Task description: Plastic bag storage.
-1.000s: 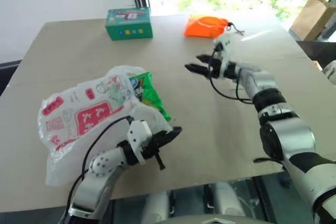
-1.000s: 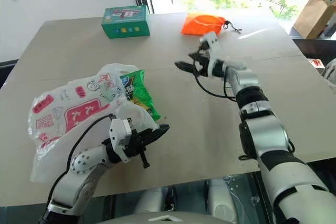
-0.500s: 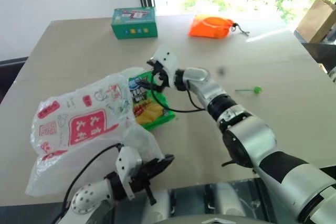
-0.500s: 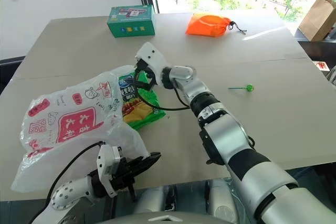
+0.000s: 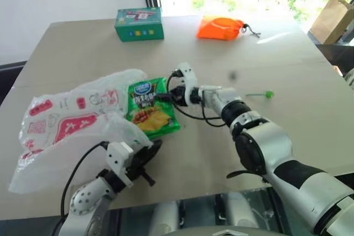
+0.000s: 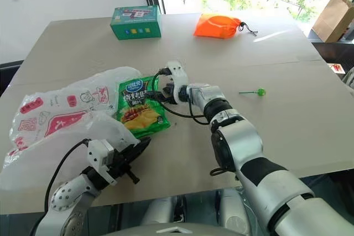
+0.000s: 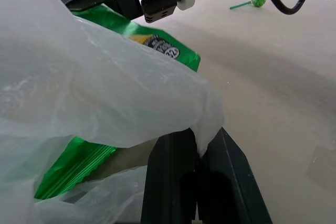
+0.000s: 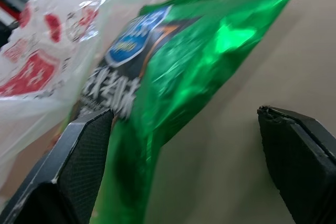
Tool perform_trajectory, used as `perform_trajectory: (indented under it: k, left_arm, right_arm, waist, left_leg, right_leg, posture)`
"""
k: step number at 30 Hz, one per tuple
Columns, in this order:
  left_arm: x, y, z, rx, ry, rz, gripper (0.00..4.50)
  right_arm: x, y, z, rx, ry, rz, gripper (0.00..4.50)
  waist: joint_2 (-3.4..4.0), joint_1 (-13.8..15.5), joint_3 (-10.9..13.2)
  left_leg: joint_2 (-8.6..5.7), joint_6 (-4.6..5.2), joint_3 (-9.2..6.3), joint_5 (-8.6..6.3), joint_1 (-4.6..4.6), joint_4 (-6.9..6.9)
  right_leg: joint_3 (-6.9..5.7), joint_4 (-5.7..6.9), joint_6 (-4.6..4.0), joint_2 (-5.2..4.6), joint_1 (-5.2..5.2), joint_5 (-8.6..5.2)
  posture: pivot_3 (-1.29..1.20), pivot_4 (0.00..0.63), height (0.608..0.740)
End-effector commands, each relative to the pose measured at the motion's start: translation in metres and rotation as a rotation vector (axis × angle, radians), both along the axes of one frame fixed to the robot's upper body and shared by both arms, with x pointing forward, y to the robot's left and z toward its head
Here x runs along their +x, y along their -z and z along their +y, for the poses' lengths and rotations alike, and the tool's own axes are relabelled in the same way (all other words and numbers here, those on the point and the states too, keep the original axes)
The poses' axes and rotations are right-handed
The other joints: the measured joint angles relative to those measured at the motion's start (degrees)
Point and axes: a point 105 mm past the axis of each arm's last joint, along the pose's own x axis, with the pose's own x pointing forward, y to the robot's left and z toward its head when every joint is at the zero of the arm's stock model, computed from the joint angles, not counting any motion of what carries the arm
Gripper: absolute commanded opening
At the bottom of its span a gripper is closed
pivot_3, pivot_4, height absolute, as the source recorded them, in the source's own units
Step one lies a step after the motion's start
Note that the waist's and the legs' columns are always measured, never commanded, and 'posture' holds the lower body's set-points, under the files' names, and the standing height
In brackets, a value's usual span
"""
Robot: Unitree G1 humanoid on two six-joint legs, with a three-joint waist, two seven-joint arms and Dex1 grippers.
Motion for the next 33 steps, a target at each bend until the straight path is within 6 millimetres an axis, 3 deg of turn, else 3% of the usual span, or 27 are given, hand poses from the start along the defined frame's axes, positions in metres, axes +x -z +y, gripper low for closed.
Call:
perform_trajectory:
  k: [1, 5, 6, 8, 12, 16, 20, 21, 22, 24, 27, 29, 31, 33]
  left_arm:
    - [0.007, -0.007, 0.005, 0.018, 0.008, -0.046, 0.00]
    - [0.011, -0.006, 0.006, 0.031, 0.026, -0.054, 0.00]
    - [0.013, -0.007, 0.005, 0.034, 0.036, -0.058, 0.00]
    - [0.019, -0.009, 0.005, 0.040, 0.054, -0.071, 0.00]
    - [0.041, -0.020, 0.002, 0.018, 0.062, -0.110, 0.00]
    - [0.085, -0.052, -0.015, -0.021, 0.069, -0.209, 0.00]
    - [0.129, -0.090, -0.053, -0.055, 0.147, -0.307, 0.00]
    - [0.138, -0.101, -0.069, -0.072, 0.187, -0.331, 0.00]
    - [0.147, -0.113, -0.093, -0.078, 0.250, -0.362, 0.00]
    - [0.154, -0.126, -0.127, -0.080, 0.344, -0.397, 0.00]
    - [0.140, -0.126, -0.165, -0.080, 0.520, -0.404, 0.00]
    - [0.094, -0.114, -0.187, -0.016, 0.830, -0.396, 0.00]
    - [0.056, -0.099, -0.186, 0.038, 1.055, -0.355, 0.00]
    - [0.045, -0.091, -0.173, 0.051, 1.088, -0.298, 0.00]
  right_arm:
    - [-0.021, 0.006, 0.014, 0.056, -0.085, 0.108, 3.30]
    - [-0.023, 0.006, 0.016, 0.084, -0.074, 0.122, 1.44]
    - [-0.020, 0.004, 0.015, 0.106, -0.047, 0.130, 0.89]
    - [-0.008, -0.006, 0.007, 0.172, 0.020, 0.133, 0.19]
    - [0.015, -0.033, -0.020, 0.297, 0.137, 0.099, 0.04]
    - [0.038, -0.073, -0.074, 0.416, 0.247, -0.029, 0.04]
    - [0.053, -0.115, -0.156, 0.485, 0.435, -0.168, 0.04]
    - [0.057, -0.125, -0.187, 0.483, 0.524, -0.225, 0.04]
    - [0.060, -0.139, -0.234, 0.485, 0.667, -0.302, 0.04]
    - [0.055, -0.159, -0.294, 0.486, 0.851, -0.402, 0.04]
    - [0.042, -0.174, -0.337, 0.514, 0.970, -0.467, 0.04]
    - [0.031, -0.181, -0.367, 0.531, 1.063, -0.504, 0.04]
    - [0.022, -0.187, -0.386, 0.551, 1.121, -0.522, 0.04]
    - [0.017, -0.187, -0.390, 0.560, 1.125, -0.517, 0.04]
  waist:
    - [-0.01, 0.03, -0.01]
    - [-0.01, 0.02, -0.01]
    - [-0.01, 0.03, -0.01]
    - [-0.01, 0.13, -0.01]
    - [-0.02, 0.35, -0.01]
    - [-0.02, 1.79, 0.03]
    - [-0.02, 2.17, 0.02]
    - [-0.04, 2.62, 0.04]
    - [-0.08, 3.17, 0.06]
    - [-0.09, 3.83, 0.07]
    - [-0.08, 2.81, 0.06]
    - [-0.05, 1.05, 0.06]
    - [0.05, -0.04, 0.12]
    - [0.20, -0.77, 0.21]
  left_leg:
    - [0.00, 0.00, -0.01, 0.00, -0.01, 0.01]
    - [-0.01, 0.00, 0.00, 0.00, 0.01, 0.02]
    - [-0.01, 0.00, 0.00, 0.00, 0.01, 0.02]
    - [-0.01, -0.01, -0.01, 0.01, 0.05, 0.02]
    - [-0.09, -0.01, -0.16, 0.02, -0.02, 0.11]
    - [-0.26, 0.03, -0.55, 0.04, -0.56, 0.43]
    - [-0.35, 0.05, -0.50, 0.04, -0.67, 0.46]
    - [-0.35, 0.05, -0.46, 0.05, -0.72, 0.47]
    - [-0.39, 0.06, -0.51, 0.06, -0.78, 0.50]
    - [-0.53, 0.07, -0.50, 0.06, -0.86, 0.50]
    - [-0.69, 0.07, -0.36, 0.06, -0.81, 0.27]
    - [-0.63, 0.07, -0.16, 0.06, -0.63, 0.00]
    - [-0.42, 0.06, -0.02, 0.07, -0.55, -0.24]
    - [-0.25, -0.01, 0.14, 0.11, -0.48, -0.35]
  right_leg:
    - [-0.03, 0.01, 0.00, 0.01, 0.00, 0.00]
    - [-0.10, 0.04, 0.00, -0.02, 0.02, 0.00]
    - [-0.10, 0.04, 0.00, -0.04, 0.02, 0.00]
    - [-0.14, 0.06, 0.01, -0.02, 0.04, 0.00]
    - [-0.36, 0.10, 0.01, 0.02, 0.07, 0.01]
    - [-0.63, 0.07, 0.06, 0.00, -0.03, 0.04]
    - [-0.86, 0.06, 0.19, 0.04, 0.01, 0.11]
    - [-0.94, 0.02, 0.20, 0.05, 0.03, 0.12]
    - [-1.07, 0.01, 0.21, 0.03, 0.08, 0.12]
    - [-1.15, -0.05, 0.23, 0.03, 0.07, 0.11]
    - [-1.08, -0.28, 0.37, 0.01, 0.09, 0.03]
    - [-0.98, -0.37, 0.42, 0.05, 0.08, -0.02]
    - [-0.99, -0.45, 0.42, 0.20, 0.00, -0.05]
    - [-0.79, -0.40, 0.37, 0.38, -0.12, -0.07]
  posture:
    - [0.00, 0.150, 0.740]
    - [0.00, 0.150, 0.740]
    - [0.00, 0.150, 0.740]
    - [0.00, 0.150, 0.740]
    - [0.00, 0.150, 0.740]
    - [0.00, 0.150, 0.740]
    - [0.00, 0.150, 0.740]
    - [0.00, 0.150, 0.740]
    - [0.00, 0.150, 0.740]
    - [0.00, 0.150, 0.740]
    - [0.00, 0.150, 0.740]
    - [0.00, 0.150, 0.740]
    - [0.00, 0.150, 0.740]
    - [0.00, 0.150, 0.740]
